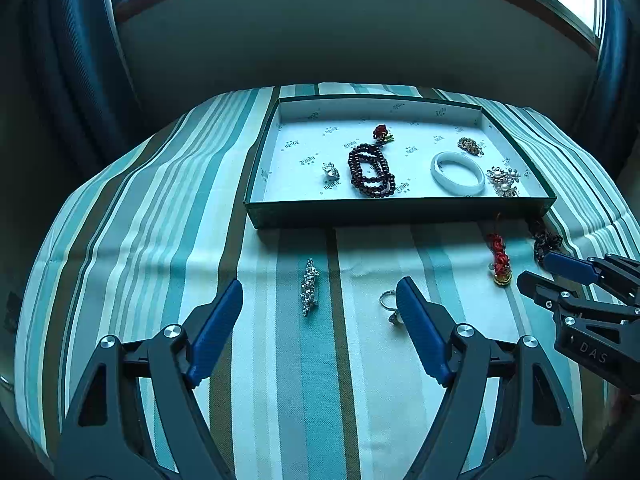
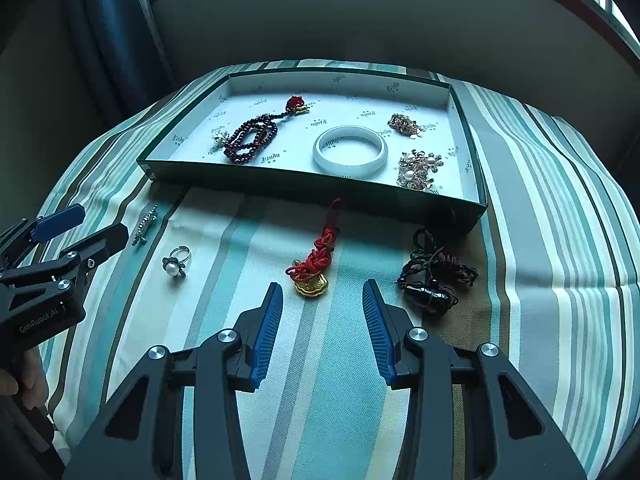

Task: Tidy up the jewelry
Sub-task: 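Lift both open grippers out of the tray, then lower the right gripper onto the red-tasseled gold coin pendant and close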

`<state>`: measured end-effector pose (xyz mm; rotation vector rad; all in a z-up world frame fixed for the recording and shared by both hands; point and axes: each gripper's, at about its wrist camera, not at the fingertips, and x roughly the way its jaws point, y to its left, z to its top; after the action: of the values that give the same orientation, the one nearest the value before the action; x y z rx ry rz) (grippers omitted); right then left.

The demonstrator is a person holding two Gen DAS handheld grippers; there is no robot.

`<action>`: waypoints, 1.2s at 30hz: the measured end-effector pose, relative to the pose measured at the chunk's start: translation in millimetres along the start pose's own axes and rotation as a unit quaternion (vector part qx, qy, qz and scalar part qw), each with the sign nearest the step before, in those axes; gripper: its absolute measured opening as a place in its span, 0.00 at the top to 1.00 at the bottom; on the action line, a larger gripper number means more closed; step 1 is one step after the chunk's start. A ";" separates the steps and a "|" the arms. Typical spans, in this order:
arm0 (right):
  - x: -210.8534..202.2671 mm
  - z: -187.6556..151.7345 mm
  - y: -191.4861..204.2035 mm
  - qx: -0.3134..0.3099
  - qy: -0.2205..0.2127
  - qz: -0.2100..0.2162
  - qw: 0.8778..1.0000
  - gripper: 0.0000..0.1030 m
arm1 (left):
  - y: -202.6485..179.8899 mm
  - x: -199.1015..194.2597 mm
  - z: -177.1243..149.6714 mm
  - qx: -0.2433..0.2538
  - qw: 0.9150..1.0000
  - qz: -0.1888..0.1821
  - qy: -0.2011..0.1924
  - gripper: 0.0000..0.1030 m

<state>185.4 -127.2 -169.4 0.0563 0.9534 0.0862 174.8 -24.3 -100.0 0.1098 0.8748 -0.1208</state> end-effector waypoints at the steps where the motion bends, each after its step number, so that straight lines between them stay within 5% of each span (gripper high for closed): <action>1: 1.4 -1.2 1.5 0.000 0.002 0.001 1.000 0.60 | 1.0 0.1 -2.7 -0.001 1.000 0.001 0.003 0.24; 19: 31.5 27.8 2.5 -0.003 0.008 0.009 1.000 0.73 | 2.7 13.6 -4.2 -0.008 1.000 -0.002 0.018 0.24; 36: 35.0 23.6 5.3 -0.007 0.023 0.016 1.000 0.73 | -3.7 15.3 -4.8 -0.006 1.000 -0.005 0.021 0.24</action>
<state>224.5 -118.7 -183.7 0.0564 0.9975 0.1248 180.3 -28.2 -115.1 0.0966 0.9171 -0.1226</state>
